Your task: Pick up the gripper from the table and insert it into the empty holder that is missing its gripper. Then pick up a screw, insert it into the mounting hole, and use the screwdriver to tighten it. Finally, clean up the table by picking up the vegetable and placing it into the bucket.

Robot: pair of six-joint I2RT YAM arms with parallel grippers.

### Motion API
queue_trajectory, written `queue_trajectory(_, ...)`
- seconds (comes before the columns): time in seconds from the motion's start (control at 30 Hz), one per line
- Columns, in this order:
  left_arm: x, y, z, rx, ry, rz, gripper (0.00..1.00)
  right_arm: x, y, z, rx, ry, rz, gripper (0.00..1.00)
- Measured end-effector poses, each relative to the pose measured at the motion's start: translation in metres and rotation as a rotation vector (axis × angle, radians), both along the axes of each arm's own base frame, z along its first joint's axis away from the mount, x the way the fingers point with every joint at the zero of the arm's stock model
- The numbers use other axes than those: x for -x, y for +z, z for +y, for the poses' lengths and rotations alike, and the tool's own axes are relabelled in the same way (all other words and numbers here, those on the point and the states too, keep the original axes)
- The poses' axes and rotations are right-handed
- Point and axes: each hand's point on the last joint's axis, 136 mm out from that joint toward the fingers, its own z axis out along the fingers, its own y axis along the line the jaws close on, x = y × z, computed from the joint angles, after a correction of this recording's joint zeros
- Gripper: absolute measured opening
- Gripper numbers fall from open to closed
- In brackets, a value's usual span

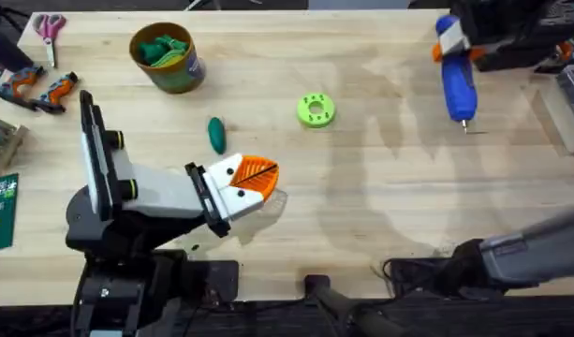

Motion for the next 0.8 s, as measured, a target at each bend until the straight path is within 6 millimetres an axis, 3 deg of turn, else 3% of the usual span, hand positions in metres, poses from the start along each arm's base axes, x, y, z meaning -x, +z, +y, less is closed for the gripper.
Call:
queue_trajectory(0.03, 0.0, 0.0, 0.0, 0.0, 0.0, 0.0, 0.004, 0.004, 0.012, 0.007, 0.0, 0.015, -0.035, 0.028)
queue_trajectory(0.07, 0.0, 0.0, 0.0, 0.0, 0.0, 0.0, 0.004, 0.021, 0.031, 0.029, -0.008, 0.049, -0.113, 0.028)
queue_trajectory(0.2, 0.0, 0.0, 0.0, 0.0, 0.0, 0.0, 0.004, 0.049, 0.033, 0.057, -0.038, 0.071, -0.182, 0.028)
queue_trajectory(0.23, 0.0, 0.0, 0.0, 0.0, 0.0, 0.0, 0.004, 0.063, 0.043, 0.077, -0.086, 0.068, -0.301, 0.028)
queue_trajectory(0.37, 0.0, 0.0, 0.0, 0.0, 0.0, 0.0, 0.004, 0.082, 0.075, 0.098, -0.187, 0.055, -0.496, 0.028)
queue_trajectory(0.4, 0.0, 0.0, 0.0, 0.0, 0.0, 0.0, 0.004, 0.1, 0.091, 0.103, -0.255, 0.039, -0.607, 0.028)
queue_trajectory(0.43, 0.0, 0.0, 0.0, 0.0, 0.0, 0.0, 0.004, 0.104, 0.091, 0.103, -0.271, 0.032, -0.635, 0.028)
queue_trajectory(0.6, 0.0, 0.0, 0.0, 0.0, 0.0, 0.0, 0.004, 0.101, 0.066, 0.107, -0.33, 0.005, -0.685, 0.028)
queue_trajectory(0.7, 0.0, 0.0, 0.0, 0.0, 0.0, 0.0, 0.004, 0.087, 0.043, 0.125, -0.413, 0.041, -0.67, 0.028)
queue_trajectory(0.8, 0.0, 0.0, 0.0, 0.0, 0.0, 0.0, 0.004, 0.078, 0.057, 0.146, -0.472, 0.169, -0.732, 0.028)
